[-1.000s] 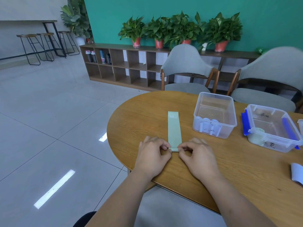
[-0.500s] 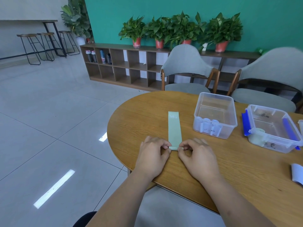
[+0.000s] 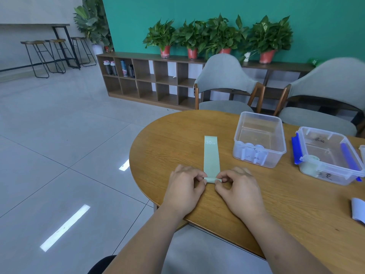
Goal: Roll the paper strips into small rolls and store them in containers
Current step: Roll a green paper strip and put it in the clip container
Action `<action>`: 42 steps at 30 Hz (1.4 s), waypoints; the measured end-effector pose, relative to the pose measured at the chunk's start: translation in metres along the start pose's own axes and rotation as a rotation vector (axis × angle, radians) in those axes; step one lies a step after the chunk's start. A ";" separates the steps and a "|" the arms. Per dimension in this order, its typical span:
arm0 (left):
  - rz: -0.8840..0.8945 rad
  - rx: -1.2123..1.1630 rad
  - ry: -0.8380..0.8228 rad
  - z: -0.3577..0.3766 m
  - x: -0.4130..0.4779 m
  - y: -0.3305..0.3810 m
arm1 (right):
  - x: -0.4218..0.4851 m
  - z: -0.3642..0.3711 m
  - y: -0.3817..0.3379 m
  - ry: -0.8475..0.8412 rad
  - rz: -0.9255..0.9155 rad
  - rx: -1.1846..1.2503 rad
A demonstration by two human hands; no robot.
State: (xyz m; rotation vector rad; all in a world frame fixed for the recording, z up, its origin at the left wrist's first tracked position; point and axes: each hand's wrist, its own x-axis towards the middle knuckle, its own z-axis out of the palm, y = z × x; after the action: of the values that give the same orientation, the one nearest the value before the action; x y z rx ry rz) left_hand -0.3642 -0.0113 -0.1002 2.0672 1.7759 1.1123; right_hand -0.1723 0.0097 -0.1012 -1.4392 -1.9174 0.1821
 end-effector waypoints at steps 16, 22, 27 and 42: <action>0.040 0.057 0.057 0.006 0.001 0.001 | -0.001 0.001 0.001 0.012 -0.018 -0.061; 0.062 0.073 0.072 0.005 0.000 0.002 | 0.001 0.000 0.002 -0.006 -0.014 -0.015; 0.088 0.073 0.054 0.003 -0.002 0.002 | 0.002 -0.001 0.003 -0.015 0.017 0.047; -0.065 -0.009 0.058 0.003 0.007 0.012 | 0.001 -0.001 -0.001 0.009 0.014 0.019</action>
State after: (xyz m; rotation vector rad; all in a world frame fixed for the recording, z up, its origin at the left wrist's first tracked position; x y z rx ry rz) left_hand -0.3528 -0.0070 -0.0922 1.9761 1.8476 1.1712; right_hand -0.1733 0.0104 -0.0995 -1.4393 -1.8940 0.2000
